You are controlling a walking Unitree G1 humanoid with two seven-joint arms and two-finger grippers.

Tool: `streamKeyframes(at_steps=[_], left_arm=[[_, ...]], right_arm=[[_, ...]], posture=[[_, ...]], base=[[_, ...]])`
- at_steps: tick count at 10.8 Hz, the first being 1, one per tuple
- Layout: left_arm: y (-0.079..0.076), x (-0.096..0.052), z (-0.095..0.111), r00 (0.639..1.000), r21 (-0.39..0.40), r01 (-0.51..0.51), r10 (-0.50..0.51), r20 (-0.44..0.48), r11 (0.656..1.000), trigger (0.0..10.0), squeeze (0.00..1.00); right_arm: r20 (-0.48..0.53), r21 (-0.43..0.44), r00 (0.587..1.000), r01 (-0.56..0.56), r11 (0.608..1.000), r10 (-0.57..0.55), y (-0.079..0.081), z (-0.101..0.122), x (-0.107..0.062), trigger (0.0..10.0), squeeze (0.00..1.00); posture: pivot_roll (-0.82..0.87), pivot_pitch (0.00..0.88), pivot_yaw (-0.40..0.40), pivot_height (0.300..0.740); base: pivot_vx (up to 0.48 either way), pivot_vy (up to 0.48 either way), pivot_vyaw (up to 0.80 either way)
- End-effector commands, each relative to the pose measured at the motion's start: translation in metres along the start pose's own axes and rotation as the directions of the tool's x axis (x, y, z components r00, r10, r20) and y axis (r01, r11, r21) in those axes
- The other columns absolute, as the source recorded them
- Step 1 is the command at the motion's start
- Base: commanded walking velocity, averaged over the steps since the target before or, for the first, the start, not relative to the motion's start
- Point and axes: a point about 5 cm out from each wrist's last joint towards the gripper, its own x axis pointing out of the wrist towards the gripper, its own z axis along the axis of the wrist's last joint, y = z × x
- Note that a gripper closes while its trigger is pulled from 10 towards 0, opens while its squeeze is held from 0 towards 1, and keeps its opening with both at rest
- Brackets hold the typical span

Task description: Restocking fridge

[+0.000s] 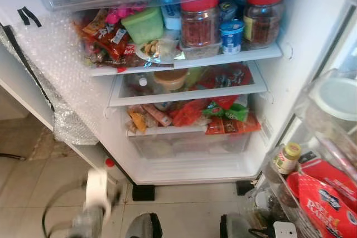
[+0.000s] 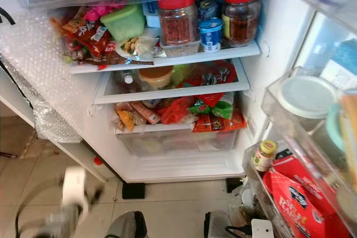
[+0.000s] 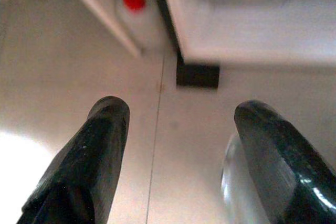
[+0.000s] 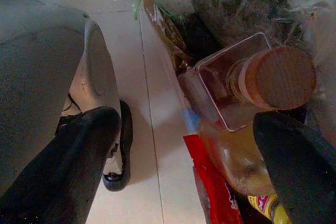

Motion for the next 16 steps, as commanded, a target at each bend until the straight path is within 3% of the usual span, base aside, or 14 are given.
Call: streamKeyframes(at_steps=[1,5,11,16], left_arm=[[0.003,-0.004,-0.018,0.996,0.033,-0.014,0.017,-0.085,0.999,10.0,0.00],[0.003,-0.012,-0.047,0.983,0.017,-0.032,0.034,-0.179,0.999,10.0,0.00],[0.011,-0.013,-0.049,0.982,0.017,-0.046,0.048,-0.184,0.999,10.0,0.00],[0.004,-0.014,-0.052,0.983,0.017,-0.020,0.023,-0.184,1.000,10.0,0.00]], right_arm=[[-0.006,0.011,0.998,-0.062,0.998,0.062,0.018,-0.002,-0.001,10.0,0.00],[-0.002,0.022,0.998,-0.063,0.998,0.064,0.018,-0.003,-0.001,10.0,0.00],[-0.005,0.033,0.998,-0.062,0.998,0.062,0.017,-0.001,-0.001,10.0,0.00],[-0.004,0.037,0.998,-0.064,0.997,0.064,0.014,-0.001,0.000,10.0,0.00]], posture=[[-0.15,0.064,0.159,0.637],[-0.14,0.078,0.159,0.637],[-0.14,0.104,0.155,0.637],[-0.14,0.091,0.142,0.637]], base=[[0.000,0.307,0.00],[0.000,0.448,0.00],[0.000,0.436,0.00],[0.000,0.367,0.00]])
